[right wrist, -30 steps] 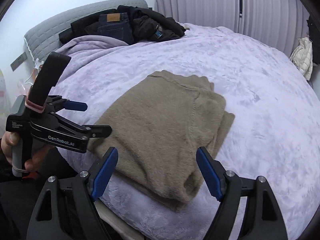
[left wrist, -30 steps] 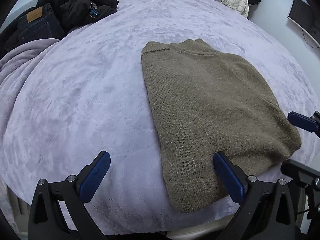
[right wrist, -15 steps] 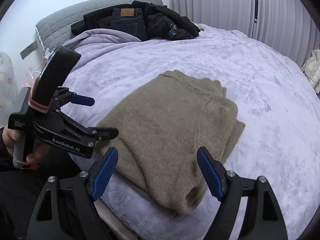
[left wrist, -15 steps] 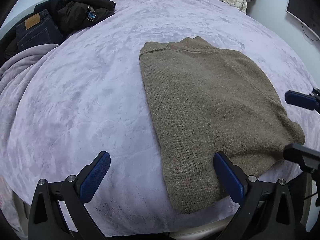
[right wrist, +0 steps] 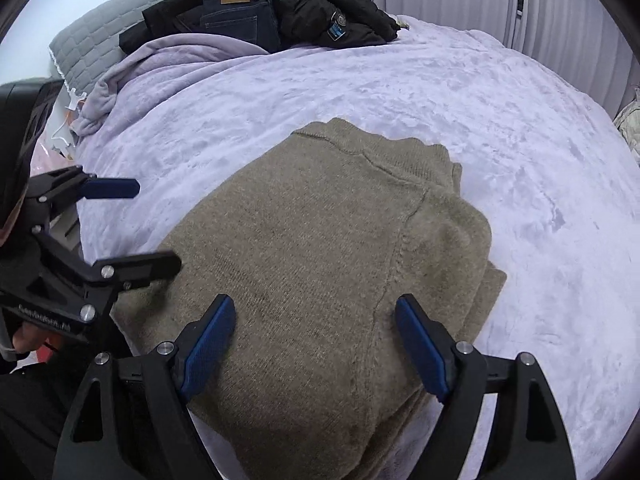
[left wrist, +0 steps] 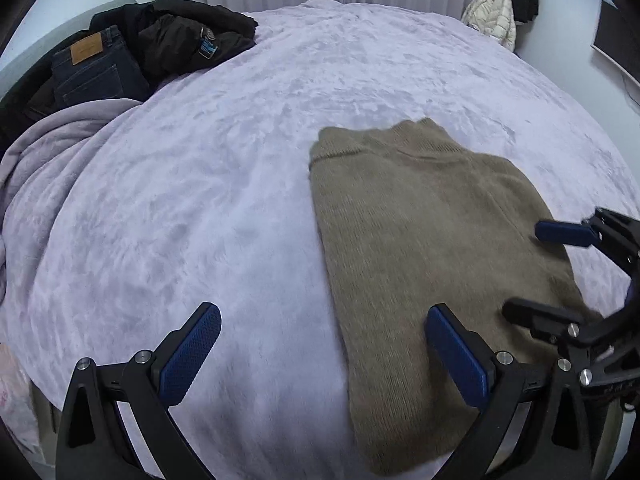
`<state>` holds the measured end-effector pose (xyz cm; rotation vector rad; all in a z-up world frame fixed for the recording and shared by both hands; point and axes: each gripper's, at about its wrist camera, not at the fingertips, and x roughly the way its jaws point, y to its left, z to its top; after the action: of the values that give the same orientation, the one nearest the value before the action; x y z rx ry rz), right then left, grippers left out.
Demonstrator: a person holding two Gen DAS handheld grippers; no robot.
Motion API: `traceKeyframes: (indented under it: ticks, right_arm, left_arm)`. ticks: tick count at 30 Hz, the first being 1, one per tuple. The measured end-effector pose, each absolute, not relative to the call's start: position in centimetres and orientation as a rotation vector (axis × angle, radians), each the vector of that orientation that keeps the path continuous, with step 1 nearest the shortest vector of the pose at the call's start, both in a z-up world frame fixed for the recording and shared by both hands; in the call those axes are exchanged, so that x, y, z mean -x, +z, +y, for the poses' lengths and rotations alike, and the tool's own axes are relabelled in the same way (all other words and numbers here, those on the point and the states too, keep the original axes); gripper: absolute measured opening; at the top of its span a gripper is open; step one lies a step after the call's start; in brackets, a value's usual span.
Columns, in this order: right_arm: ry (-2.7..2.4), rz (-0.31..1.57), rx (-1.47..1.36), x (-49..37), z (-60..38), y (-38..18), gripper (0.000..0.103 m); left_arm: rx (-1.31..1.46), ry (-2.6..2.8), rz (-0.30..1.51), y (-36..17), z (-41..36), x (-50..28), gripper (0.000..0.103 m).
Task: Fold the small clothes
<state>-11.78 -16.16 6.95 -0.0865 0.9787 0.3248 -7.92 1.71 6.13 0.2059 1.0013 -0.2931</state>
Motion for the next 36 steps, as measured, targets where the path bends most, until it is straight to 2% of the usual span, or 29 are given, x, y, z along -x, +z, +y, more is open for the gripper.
traceKeyframes:
  ticks: [4, 9, 16, 23, 28, 36]
  right_arm:
    - [0.274, 1.003, 0.044, 9.6, -17.1, 6.1, 0.085]
    - [0.272, 1.031, 0.058, 8.8, -17.0, 5.2, 0.085]
    - [0.255, 1.0, 0.107, 8.8, -16.2, 6.9, 0.085]
    - [0.249, 1.067, 0.054, 6.0, -16.9, 4.9, 0.085]
    - [0.245, 1.06, 0.087, 7.1, -16.7, 4.7, 0.085]
    - [0.197, 1.014, 0.131, 12.5, -16.2, 5.7, 0.085]
  left_arm:
    - [-0.184, -0.261, 1.051, 4.3, 1.1, 4.6, 0.103]
    - [-0.19, -0.27, 1.071, 2.9, 0.7, 3.9, 0.103]
    - [-0.167, -0.271, 1.077, 4.2, 0.3, 2.5, 0.103]
    - [-0.216, -0.262, 1.125, 2.5, -1.8, 0.2, 0.103]
    - [-0.189, -0.259, 1.145, 1.7, -1.5, 0.5, 0.103]
    - [-0.193, -0.283, 1.112, 3.5, -0.2, 4.6, 0.103]
